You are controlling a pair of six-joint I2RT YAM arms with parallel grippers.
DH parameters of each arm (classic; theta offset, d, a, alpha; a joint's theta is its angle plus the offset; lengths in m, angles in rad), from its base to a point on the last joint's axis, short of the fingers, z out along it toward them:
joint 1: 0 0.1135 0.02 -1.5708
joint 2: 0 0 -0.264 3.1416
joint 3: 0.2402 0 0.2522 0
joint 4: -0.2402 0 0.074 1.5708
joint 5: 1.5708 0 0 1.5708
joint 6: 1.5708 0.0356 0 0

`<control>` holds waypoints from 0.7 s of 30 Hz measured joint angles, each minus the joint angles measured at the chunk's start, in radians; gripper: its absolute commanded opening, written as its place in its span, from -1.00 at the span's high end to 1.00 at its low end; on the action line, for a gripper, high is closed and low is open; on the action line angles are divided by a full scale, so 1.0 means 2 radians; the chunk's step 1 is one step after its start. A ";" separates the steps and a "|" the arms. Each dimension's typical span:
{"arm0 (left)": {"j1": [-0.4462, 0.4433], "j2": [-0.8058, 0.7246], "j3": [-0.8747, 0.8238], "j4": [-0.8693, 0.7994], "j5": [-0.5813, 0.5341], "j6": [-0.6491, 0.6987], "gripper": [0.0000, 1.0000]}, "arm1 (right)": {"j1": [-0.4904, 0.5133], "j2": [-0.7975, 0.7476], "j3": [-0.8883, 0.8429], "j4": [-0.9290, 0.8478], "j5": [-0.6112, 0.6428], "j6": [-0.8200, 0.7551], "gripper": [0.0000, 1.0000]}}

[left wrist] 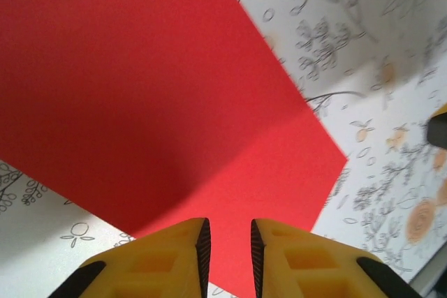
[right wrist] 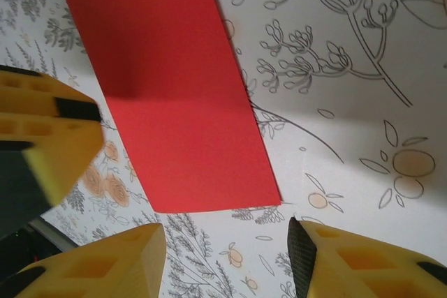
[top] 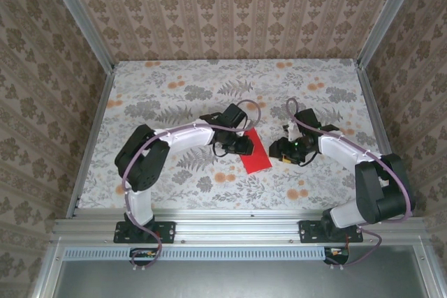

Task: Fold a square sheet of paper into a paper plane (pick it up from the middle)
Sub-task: Third fold the triangle at the center of the table.

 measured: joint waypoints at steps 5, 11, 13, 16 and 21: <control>-0.003 0.018 0.000 -0.015 -0.013 0.009 0.57 | -0.002 0.001 0.000 0.015 -0.019 0.008 -0.05; -0.003 0.025 0.000 -0.021 -0.023 0.019 0.60 | -0.002 0.015 0.000 0.030 -0.031 0.013 -0.05; -0.003 0.028 0.000 -0.021 -0.023 0.021 0.61 | -0.002 0.024 0.000 0.033 -0.032 0.013 -0.06; -0.003 0.028 0.000 -0.021 -0.024 0.022 0.62 | -0.002 0.035 -0.001 0.038 -0.033 0.014 -0.06; -0.003 0.028 0.000 -0.021 -0.024 0.023 0.63 | -0.002 0.059 -0.002 0.059 -0.053 0.023 -0.04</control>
